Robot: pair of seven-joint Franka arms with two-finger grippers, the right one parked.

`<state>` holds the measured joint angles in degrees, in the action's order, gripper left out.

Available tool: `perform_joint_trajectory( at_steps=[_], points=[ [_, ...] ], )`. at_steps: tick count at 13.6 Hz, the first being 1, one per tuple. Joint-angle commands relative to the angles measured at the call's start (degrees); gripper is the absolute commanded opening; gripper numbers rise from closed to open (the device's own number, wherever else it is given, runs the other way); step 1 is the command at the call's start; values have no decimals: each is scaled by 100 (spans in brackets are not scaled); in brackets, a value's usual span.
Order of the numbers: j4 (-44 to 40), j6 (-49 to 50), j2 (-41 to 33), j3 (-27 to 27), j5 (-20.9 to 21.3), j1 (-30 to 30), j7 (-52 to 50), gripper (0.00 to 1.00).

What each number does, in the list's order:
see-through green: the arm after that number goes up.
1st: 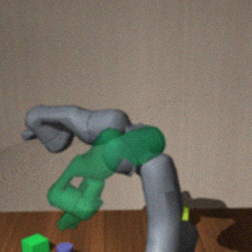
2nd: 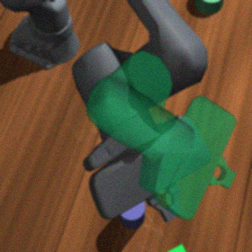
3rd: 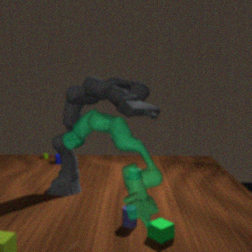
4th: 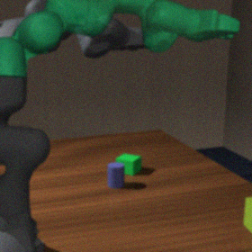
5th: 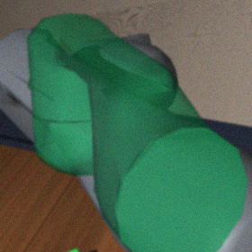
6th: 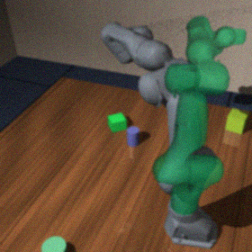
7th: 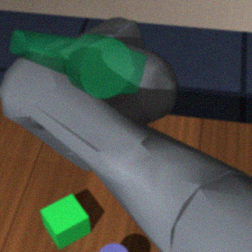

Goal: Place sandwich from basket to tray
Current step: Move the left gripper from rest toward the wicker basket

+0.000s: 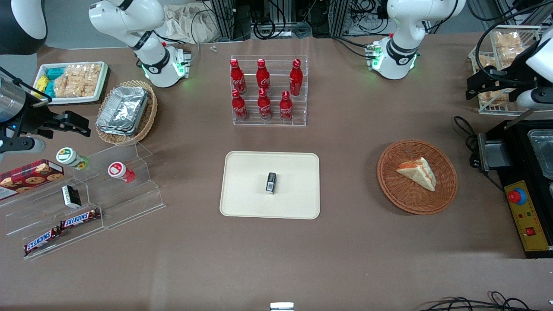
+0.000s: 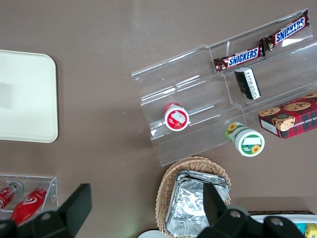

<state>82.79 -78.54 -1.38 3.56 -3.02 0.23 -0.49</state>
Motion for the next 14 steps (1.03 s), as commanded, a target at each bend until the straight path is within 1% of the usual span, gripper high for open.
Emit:
perform_joint_trajectory(
  at_steps=[1, 3, 5, 7, 11, 13, 14],
  points=[
    [106, 49, -91, -101, 108, 47, -12, 100],
    [106, 49, -82, -171, 47, 38, -39, 100],
    [115, 49, -91, -180, -14, -163, -179, 100],
    [167, 32, -82, -198, -15, -164, -371, 100],
    [509, -152, 14, -198, 99, -155, -1267, 100],
    [886, -528, 15, -189, 108, -155, -2100, 100],
    [1010, -748, 15, -181, 108, -146, -2322, 100]
  ],
)
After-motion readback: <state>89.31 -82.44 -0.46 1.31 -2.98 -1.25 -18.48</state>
